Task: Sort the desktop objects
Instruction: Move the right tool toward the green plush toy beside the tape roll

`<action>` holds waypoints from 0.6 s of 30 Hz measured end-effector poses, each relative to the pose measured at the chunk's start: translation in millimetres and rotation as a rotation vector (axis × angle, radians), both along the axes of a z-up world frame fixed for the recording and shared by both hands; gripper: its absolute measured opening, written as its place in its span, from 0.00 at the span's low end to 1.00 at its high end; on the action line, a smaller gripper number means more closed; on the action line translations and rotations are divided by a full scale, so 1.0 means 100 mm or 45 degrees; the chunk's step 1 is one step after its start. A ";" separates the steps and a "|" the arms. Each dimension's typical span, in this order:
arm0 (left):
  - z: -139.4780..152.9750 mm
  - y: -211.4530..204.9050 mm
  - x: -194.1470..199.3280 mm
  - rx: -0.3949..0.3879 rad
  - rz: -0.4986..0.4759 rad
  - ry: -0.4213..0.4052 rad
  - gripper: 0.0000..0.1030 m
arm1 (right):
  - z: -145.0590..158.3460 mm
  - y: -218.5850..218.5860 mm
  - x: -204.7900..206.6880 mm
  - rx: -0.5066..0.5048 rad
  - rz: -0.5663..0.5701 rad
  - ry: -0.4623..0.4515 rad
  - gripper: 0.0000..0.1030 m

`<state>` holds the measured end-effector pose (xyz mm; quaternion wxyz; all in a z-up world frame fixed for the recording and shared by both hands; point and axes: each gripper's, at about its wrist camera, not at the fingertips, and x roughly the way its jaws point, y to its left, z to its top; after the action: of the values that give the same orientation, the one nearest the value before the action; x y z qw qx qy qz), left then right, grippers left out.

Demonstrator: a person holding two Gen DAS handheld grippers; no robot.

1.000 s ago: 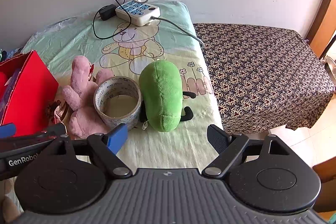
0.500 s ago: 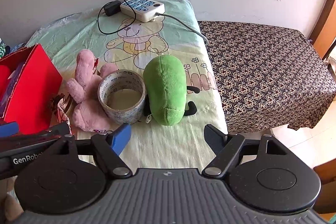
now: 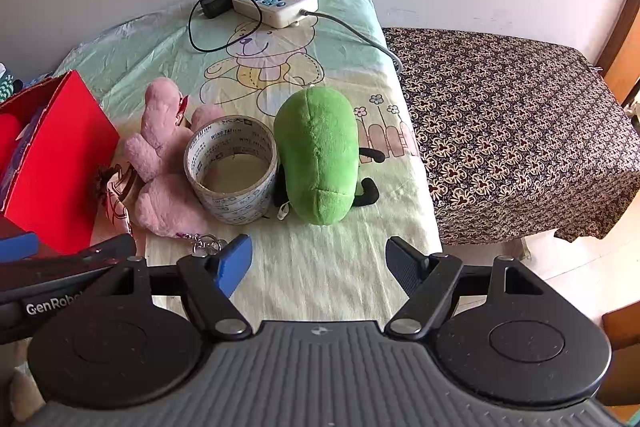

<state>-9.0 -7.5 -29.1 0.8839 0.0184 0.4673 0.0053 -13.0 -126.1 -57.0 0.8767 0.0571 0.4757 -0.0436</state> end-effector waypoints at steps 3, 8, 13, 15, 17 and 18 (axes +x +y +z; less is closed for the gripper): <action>-0.07 -0.01 0.01 0.011 -0.016 0.027 0.99 | -0.06 0.00 0.00 0.008 -0.012 0.018 0.74; -0.12 -0.01 0.08 0.016 -0.069 0.045 0.99 | -0.12 0.00 0.01 0.015 -0.043 0.035 0.74; -0.12 0.01 0.16 -0.009 -0.135 0.034 0.99 | -0.13 -0.01 0.04 0.012 -0.092 0.027 0.74; -0.11 0.02 0.17 -0.032 -0.176 0.015 0.99 | -0.13 -0.02 0.05 0.011 -0.111 0.024 0.74; -0.11 0.03 0.17 -0.069 -0.229 -0.007 0.99 | -0.13 -0.02 0.06 0.010 -0.131 0.022 0.75; -0.12 0.04 0.17 -0.086 -0.256 -0.017 0.99 | -0.13 -0.02 0.07 0.009 -0.141 0.020 0.75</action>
<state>8.5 -3.7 -40.7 0.8831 0.0353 0.4572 -0.0989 -6.3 -128.5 -70.1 0.8689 0.0861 0.4789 -0.0907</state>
